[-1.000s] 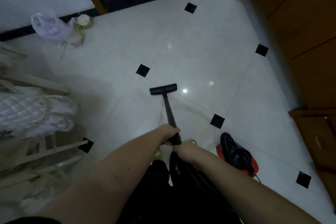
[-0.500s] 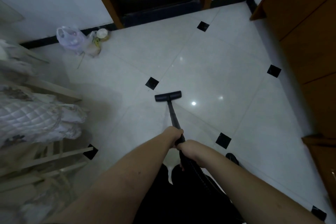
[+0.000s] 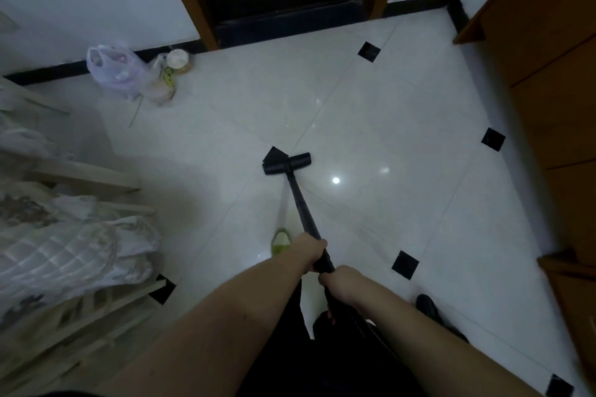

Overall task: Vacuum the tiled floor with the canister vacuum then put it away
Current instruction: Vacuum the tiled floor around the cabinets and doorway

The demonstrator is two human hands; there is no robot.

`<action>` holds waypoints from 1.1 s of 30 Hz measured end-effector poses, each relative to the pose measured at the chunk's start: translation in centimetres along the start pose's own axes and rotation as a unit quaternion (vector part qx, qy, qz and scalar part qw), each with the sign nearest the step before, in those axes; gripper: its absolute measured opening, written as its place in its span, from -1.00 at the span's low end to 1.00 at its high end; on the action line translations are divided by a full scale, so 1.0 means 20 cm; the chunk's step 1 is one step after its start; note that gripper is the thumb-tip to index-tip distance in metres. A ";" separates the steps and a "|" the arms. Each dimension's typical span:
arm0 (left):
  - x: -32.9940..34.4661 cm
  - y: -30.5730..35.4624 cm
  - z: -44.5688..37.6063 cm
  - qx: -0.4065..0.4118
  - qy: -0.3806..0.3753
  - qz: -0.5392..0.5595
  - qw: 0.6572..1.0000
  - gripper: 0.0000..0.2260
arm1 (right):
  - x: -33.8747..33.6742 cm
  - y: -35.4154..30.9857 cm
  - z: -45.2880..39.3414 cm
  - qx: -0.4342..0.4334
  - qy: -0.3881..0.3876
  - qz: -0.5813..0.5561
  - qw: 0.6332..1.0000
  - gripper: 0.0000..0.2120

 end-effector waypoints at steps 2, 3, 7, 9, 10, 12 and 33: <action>-0.11 0.07 -0.06 0.000 -0.008 0.010 1.000 -0.63 | 0.02 -0.14 0.01 -0.005 -0.002 -0.015 1.000 -0.80; -0.16 0.10 -0.09 -0.001 -0.013 0.011 1.000 -0.63 | 0.03 -0.21 0.01 -0.008 0.000 -0.017 1.000 -0.79; -0.36 0.22 -0.20 -0.020 -0.042 0.031 0.998 -0.61 | 0.08 -0.44 -0.03 0.028 0.000 -0.021 0.999 -0.70; -0.44 0.28 -0.24 -0.022 -0.050 0.038 0.998 -0.60 | 0.09 -0.57 -0.05 0.003 0.010 -0.016 1.000 -0.73; -0.48 0.30 -0.26 -0.022 -0.048 0.038 0.998 -0.60 | 0.09 -0.62 -0.05 -0.006 0.016 -0.024 1.000 -0.76; -0.52 0.34 -0.29 -0.019 -0.048 0.036 0.998 -0.60 | 0.09 -0.68 -0.05 0.003 0.005 -0.031 1.000 -0.76; 0.19 -0.02 0.08 -0.032 -0.103 -0.047 0.993 -0.62 | -0.01 0.15 0.02 -0.060 0.047 -0.019 0.997 -0.78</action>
Point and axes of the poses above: each hand's wrist, its own z-axis away from the middle knuckle, its own x-axis out of the palm, y = z × x, the point moved 10 cm from there along -z, towards the middle knuckle, and after that the axes turned 7 degrees about x, right-handed, at the moved point
